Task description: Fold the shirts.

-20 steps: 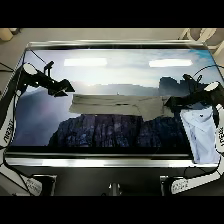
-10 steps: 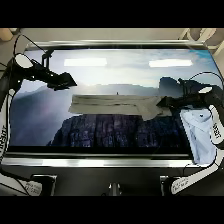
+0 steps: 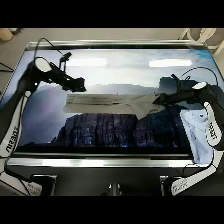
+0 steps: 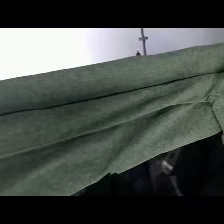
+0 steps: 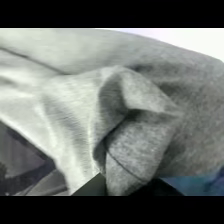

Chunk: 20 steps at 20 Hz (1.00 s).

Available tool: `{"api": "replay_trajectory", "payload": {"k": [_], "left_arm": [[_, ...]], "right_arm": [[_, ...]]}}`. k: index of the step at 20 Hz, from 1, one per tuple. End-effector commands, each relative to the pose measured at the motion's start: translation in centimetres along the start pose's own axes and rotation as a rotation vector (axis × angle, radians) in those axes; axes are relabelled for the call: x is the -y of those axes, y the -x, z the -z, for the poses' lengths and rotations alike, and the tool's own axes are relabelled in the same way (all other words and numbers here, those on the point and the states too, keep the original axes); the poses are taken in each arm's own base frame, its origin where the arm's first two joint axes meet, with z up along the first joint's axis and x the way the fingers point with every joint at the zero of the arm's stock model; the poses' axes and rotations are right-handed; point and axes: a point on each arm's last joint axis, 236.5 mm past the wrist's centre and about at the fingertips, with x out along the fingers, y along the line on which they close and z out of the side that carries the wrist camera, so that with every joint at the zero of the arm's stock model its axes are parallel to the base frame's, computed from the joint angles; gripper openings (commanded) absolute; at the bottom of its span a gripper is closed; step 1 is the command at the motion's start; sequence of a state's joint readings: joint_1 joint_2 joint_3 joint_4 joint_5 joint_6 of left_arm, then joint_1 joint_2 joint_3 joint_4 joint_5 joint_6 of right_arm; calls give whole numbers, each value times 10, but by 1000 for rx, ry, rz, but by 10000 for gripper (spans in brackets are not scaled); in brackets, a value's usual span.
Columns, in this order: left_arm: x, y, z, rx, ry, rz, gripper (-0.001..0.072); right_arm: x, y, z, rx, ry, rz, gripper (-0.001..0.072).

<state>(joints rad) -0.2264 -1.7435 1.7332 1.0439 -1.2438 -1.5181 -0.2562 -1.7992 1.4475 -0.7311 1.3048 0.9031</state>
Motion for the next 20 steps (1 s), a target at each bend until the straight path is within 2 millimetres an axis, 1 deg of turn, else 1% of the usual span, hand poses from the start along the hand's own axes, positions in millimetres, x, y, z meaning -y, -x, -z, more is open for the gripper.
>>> {"api": "replay_trajectory", "payload": {"k": [1, 3, 5, 7, 9, 11, 12, 14, 15, 16, 17, 18, 19, 20], "left_arm": [[55, -73, 15, -39, -26, 99, 27], [88, -116, 26, -55, 2, 177, 28], [116, -146, 33, -61, 84, 277, 27], [149, -164, 34, -68, 213, 424, 27], [177, -176, 35, -65, 283, 550, 27], [200, -192, 37, -41, 352, 612, 27], [212, -200, 43, -49, 384, 635, 27], [238, -206, 62, -73, 337, 692, 26], [242, -205, 66, -76, 296, 701, 26], [242, -197, 63, -70, 259, 714, 24], [234, -186, 53, -50, 223, 710, 24], [219, -172, 39, -17, 176, 677, 23], [199, -151, 19, 30, 119, 625, 24], [174, -124, -2, 78, 84, 566, 24]], "right_arm": [[-62, 42, -16, 50, 114, -51, 21], [-92, 66, -16, 73, 159, -48, 21], [-119, 87, -11, 84, 200, -48, 21], [-144, 106, -3, 89, 237, -50, 21], [-165, 124, 5, 100, 275, -35, 22], [-175, 137, 16, 93, 289, 3, 23], [-177, 142, 18, 101, 292, 24, 23], [-182, 147, 19, 113, 287, 30, 23], [-181, 146, 19, 111, 284, 32, 22], [-177, 146, 17, 113, 279, 45, 22], [-173, 144, 13, 120, 268, 50, 22], [-171, 140, 9, 124, 258, 48, 22], [-170, 132, 5, 127, 260, 48, 21], [-173, 120, 0, 124, 270, 39, 21]]}}
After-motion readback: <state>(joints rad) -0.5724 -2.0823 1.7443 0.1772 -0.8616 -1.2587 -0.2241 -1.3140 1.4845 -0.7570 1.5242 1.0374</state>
